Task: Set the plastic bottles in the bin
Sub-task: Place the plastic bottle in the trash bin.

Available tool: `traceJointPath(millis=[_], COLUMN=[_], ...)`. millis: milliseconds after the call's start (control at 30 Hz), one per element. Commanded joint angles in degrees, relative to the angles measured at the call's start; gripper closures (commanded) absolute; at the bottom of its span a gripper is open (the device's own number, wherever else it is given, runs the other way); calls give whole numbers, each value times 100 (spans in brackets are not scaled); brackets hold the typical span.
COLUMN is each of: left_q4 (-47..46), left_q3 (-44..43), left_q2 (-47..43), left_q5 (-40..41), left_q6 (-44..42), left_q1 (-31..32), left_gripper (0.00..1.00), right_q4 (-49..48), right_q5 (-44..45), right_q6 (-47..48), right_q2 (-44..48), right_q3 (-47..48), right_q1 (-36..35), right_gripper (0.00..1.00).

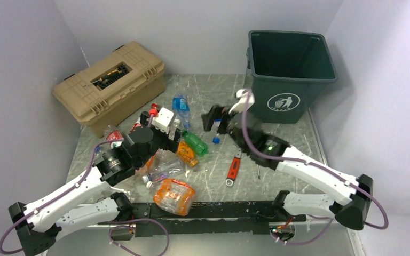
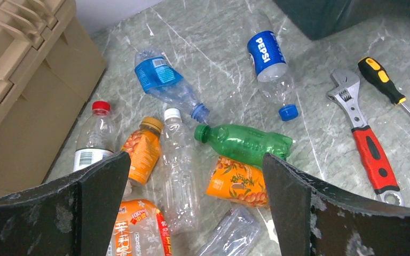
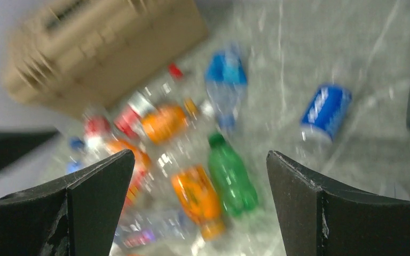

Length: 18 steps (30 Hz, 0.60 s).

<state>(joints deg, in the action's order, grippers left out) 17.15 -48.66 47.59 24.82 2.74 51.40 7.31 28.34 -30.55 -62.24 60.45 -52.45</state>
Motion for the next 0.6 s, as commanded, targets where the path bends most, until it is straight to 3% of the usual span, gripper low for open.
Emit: traceJointPath(millis=[0,100,133,300,567], left_q4=[-246,-127,-90,36,-47], left_q3=[-50,-139,-169,-248,-196], left_q2=[83,197,243,460,587], left_q5=[-65,-223,-254,-174,-197], left_q6=[196,301,331,303,312], left_q1=[-13,-14,-15,-18,-13], left_gripper=[0,0,1,0,1], right_q4=[412,-1022,-1111,-452,-1949], right_q5=[787,-110,-194,-152,-21], right_q6=[-763,-789,-847,-1156,-1676], right_q2=[221,998,1114,482,-216], right_q3=[-817,-2307,-2588,-2649,-3310], right_q1=[-398,-217,-128,269,757], right_gripper=[0,0,0,0,2])
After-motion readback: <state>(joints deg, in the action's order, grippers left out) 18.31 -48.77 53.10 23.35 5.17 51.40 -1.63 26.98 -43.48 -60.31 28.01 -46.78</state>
